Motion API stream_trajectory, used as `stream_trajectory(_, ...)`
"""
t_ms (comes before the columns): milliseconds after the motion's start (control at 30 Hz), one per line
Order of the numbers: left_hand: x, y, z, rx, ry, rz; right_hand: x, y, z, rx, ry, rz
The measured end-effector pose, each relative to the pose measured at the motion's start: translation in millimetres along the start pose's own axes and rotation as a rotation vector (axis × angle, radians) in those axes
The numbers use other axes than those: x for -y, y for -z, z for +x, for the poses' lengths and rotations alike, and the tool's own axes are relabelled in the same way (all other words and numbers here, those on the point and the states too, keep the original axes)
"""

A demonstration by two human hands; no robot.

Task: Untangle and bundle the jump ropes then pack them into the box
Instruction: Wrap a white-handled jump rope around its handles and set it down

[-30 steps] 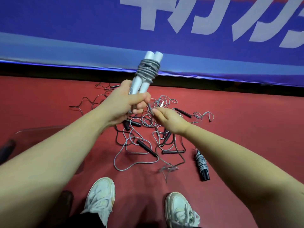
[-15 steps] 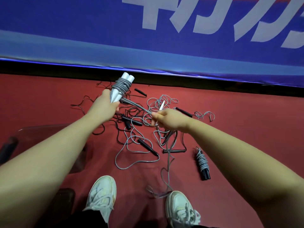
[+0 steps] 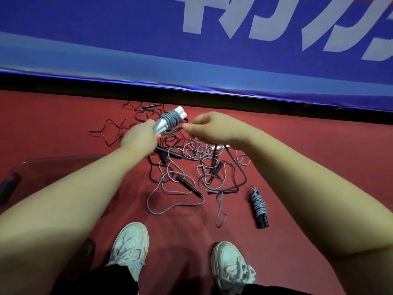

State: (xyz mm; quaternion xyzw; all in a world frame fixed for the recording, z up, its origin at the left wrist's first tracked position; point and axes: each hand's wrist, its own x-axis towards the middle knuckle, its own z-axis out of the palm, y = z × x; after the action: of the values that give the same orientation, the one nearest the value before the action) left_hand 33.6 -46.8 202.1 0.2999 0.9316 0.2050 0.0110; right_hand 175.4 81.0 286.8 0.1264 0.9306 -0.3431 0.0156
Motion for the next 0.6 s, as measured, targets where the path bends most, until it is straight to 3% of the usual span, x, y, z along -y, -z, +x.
stream_trajectory(233, -26, -6, -13, 0.114, -0.246, 0.195, 15, 28, 5, -0.254, 0.156, -0.576)
stream_trajectory(333, -33, -5, -21, 0.206, -0.382, 0.239, 3, 40, 8, -0.308, 0.181, -0.716)
stream_trajectory(600, -32, 18, -32, 0.427, -0.706, 0.154, -55, 48, 5, -0.13, 0.277, -0.968)
